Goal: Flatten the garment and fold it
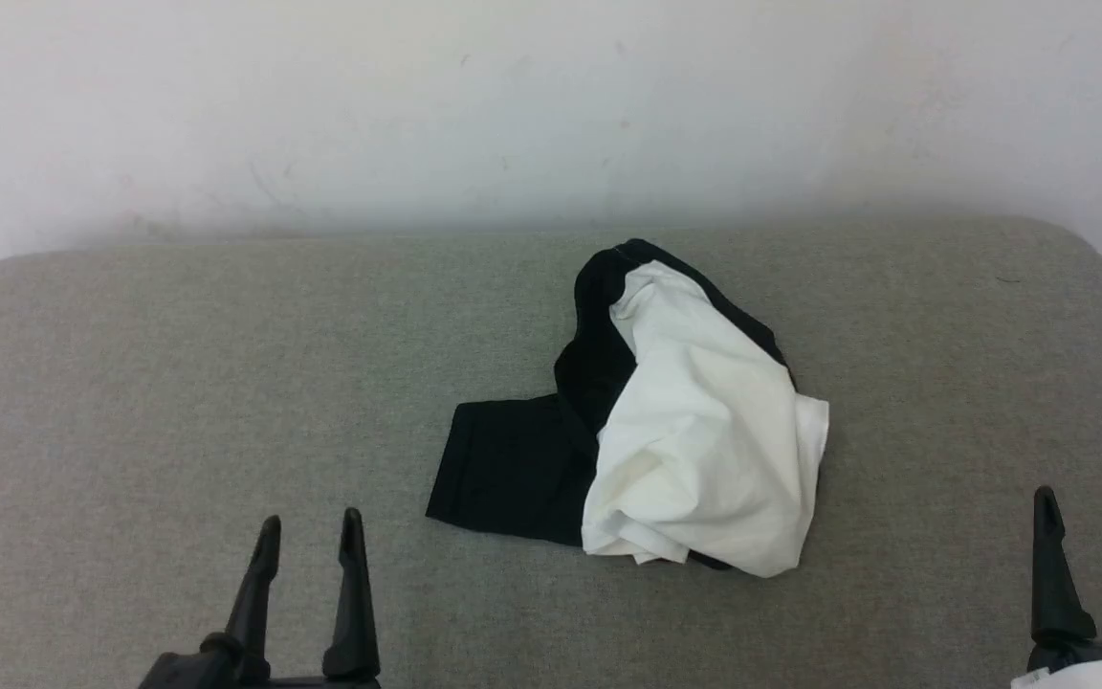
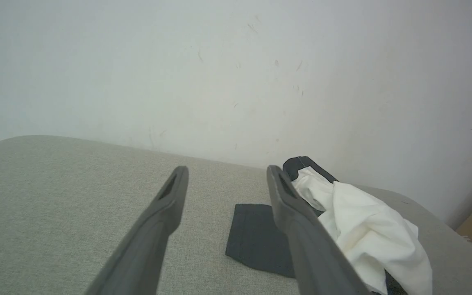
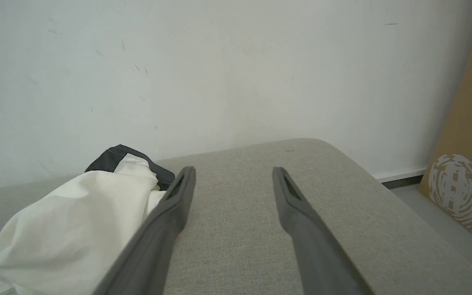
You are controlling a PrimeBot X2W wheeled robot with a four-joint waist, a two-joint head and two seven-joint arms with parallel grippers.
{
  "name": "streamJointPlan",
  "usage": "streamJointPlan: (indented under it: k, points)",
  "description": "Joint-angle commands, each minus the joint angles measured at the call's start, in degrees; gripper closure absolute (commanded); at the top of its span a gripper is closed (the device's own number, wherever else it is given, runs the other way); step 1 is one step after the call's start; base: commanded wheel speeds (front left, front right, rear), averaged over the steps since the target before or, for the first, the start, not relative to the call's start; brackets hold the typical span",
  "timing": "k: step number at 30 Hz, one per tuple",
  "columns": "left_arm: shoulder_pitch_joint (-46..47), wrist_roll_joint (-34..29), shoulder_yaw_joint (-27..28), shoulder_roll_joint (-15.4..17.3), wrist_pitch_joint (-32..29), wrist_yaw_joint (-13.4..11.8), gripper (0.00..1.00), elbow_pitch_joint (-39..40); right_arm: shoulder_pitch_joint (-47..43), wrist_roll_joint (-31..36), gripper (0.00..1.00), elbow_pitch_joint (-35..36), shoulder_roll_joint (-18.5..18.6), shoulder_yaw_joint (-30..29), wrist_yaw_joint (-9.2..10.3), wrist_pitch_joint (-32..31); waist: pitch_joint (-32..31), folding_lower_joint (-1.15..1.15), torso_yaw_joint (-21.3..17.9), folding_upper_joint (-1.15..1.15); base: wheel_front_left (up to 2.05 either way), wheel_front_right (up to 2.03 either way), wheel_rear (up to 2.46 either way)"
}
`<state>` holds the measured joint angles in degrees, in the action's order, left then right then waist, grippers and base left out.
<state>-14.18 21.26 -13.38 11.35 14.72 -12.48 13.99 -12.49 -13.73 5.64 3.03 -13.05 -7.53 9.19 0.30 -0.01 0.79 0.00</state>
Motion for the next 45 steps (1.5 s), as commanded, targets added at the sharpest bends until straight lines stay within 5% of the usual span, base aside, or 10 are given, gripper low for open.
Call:
streamJointPlan:
  k: [1,12,20,28,41,42,43,44,45]
  points:
    - [-0.08,-0.93,0.38,-0.48,0.27,0.82,0.00,-0.07,0.27,-0.02,0.00,0.27,-0.15,0.06,0.04,0.16,0.31,0.01,0.58,0.00,0.00,0.00,0.00]
    - [3.65,-8.69,1.47,-4.55,0.28,6.69,0.00,-0.01,18.28,3.45,0.00,6.43,2.69,3.54,0.04,-13.53,7.13,0.01,1.75,0.00,0.00,0.00,0.00]
    - [8.33,-10.29,1.24,-6.54,0.28,9.89,0.00,-0.97,32.45,0.43,0.00,-1.93,6.74,4.28,0.04,-29.46,13.54,0.01,3.51,0.00,0.00,0.00,0.00]
    - [11.57,-10.78,0.41,-7.80,0.28,12.02,0.00,-2.61,38.87,0.25,0.00,-12.54,13.20,13.31,0.04,-42.94,18.27,0.01,7.24,0.00,0.00,0.00,0.00]
    - [13.10,-9.87,0.20,-8.41,0.28,12.87,0.00,-4.24,37.45,-0.68,0.00,-23.06,15.48,17.36,0.04,-44.26,21.05,0.01,12.42,0.00,0.00,0.00,0.00]
    - [13.13,-9.87,0.25,-8.42,0.28,12.80,0.00,-4.22,37.47,-0.91,0.51,-23.71,14.98,16.62,0.04,-43.90,21.15,0.01,12.36,0.00,0.00,0.00,0.00]
    - [13.15,-9.85,0.29,-8.43,0.28,12.70,0.00,-4.26,37.53,-1.32,0.79,-24.34,14.23,15.48,0.04,-43.50,21.14,0.01,12.22,0.00,0.00,0.00,0.00]
    - [13.14,-9.72,0.31,-8.44,0.28,12.64,0.00,-4.37,37.65,-1.61,1.00,-24.79,13.49,14.43,0.04,-42.95,20.98,0.01,11.98,0.00,0.00,0.00,0.00]
    - [13.11,-9.57,0.35,-8.45,0.28,12.61,0.00,-4.51,37.75,-1.62,1.00,-24.93,13.05,13.89,0.04,-42.26,20.63,0.01,11.66,0.00,0.00,0.00,0.00]
